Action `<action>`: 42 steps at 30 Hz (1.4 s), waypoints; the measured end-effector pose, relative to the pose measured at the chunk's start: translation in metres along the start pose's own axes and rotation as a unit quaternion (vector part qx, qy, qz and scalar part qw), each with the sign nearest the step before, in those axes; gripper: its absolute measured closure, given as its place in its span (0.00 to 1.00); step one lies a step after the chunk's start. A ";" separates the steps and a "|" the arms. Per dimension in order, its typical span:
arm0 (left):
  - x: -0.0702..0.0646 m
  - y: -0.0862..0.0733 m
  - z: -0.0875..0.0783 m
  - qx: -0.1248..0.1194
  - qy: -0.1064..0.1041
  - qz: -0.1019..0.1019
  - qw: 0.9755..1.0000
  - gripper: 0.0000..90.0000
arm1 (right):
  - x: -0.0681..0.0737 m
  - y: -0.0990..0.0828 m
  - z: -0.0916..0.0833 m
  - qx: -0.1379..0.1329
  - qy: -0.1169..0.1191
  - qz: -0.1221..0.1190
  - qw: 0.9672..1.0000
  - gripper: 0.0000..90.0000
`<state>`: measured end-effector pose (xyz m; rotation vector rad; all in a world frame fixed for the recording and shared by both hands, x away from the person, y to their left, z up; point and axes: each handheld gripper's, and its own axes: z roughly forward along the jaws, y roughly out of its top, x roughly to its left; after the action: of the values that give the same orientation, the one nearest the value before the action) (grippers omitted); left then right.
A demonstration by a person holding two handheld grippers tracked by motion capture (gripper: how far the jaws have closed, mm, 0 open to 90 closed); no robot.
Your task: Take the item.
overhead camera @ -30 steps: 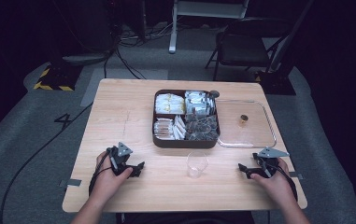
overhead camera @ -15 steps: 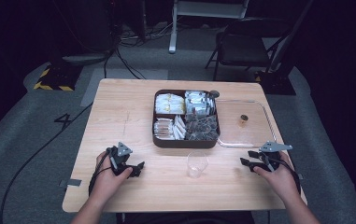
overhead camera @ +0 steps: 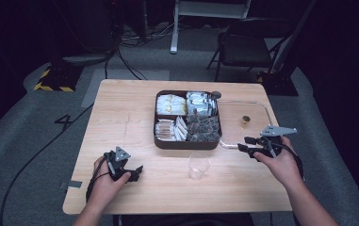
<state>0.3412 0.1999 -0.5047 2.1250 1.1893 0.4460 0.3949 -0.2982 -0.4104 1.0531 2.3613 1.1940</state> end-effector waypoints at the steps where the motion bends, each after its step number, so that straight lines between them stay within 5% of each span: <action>1: 0.000 0.000 0.000 0.000 0.000 0.000 1.000 0.12 | 0.000 0.000 0.000 0.000 0.000 0.000 1.000 0.58; 12: 0.005 -0.002 -0.002 -0.009 -0.018 -0.018 1.000 0.11 | 0.002 0.048 0.012 -0.007 0.018 -0.017 1.000 0.60; 18: 0.002 -0.002 -0.001 -0.001 -0.002 0.003 1.000 0.11 | 0.004 0.075 0.026 -0.008 0.024 -0.033 0.999 0.59; 26: 0.002 -0.001 -0.001 0.000 -0.004 0.000 1.000 0.11 | 0.004 0.105 0.045 -0.015 0.031 -0.044 0.998 0.59; 42: 0.008 0.005 0.005 0.006 -0.013 0.012 1.000 0.06 | 0.000 0.142 0.085 0.004 0.036 -0.065 0.997 0.63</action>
<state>0.3520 0.2028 -0.5052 2.1516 1.1567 0.4222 0.5090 -0.1937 -0.3509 0.8567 2.4489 1.1941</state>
